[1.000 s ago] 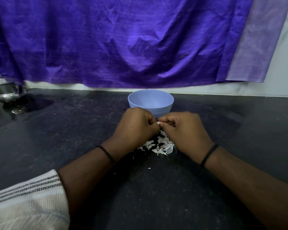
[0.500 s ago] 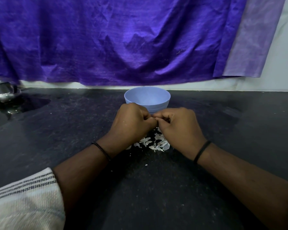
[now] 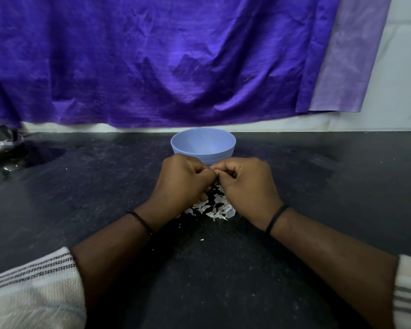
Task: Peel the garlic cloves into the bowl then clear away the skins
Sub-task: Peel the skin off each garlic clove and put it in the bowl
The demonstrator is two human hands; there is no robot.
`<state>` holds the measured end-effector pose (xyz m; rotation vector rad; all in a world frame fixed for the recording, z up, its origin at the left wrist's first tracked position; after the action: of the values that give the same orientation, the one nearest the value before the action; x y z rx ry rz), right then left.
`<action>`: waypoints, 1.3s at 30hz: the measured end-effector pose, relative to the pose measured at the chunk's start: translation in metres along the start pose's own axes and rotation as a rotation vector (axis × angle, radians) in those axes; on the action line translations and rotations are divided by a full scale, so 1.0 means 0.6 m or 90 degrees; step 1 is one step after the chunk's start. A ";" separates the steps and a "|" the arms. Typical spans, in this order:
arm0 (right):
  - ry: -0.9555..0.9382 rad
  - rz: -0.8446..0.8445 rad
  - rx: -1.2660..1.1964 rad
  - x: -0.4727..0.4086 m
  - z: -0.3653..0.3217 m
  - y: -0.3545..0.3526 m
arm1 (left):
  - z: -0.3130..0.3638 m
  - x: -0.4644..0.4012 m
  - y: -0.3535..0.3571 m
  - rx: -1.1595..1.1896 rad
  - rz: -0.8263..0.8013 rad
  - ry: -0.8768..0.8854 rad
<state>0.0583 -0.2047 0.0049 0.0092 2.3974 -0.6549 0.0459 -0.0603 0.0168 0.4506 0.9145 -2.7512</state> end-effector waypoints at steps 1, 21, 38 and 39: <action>-0.001 -0.001 0.001 0.000 0.000 0.000 | 0.000 0.001 0.001 0.013 0.001 -0.013; -0.008 0.001 -0.036 0.000 0.006 0.000 | 0.000 0.014 0.021 0.293 -0.024 -0.198; -0.099 0.038 -0.003 -0.011 -0.002 -0.010 | -0.003 0.001 -0.004 0.090 0.016 0.051; -0.084 0.031 -0.012 -0.011 -0.001 -0.011 | -0.003 0.000 -0.005 0.077 0.021 0.059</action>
<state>0.0619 -0.2092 0.0123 0.0166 2.2687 -0.5914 0.0452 -0.0570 0.0168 0.6126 0.7564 -2.7865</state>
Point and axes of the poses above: each hand's wrist, its own x-axis away from the middle knuckle, its own y-axis out of the palm, z = x × y, the point moved 3 cm from there along -x, towards the middle knuckle, and after that the axes turned 1 degree about -x, right-handed, at the moved point
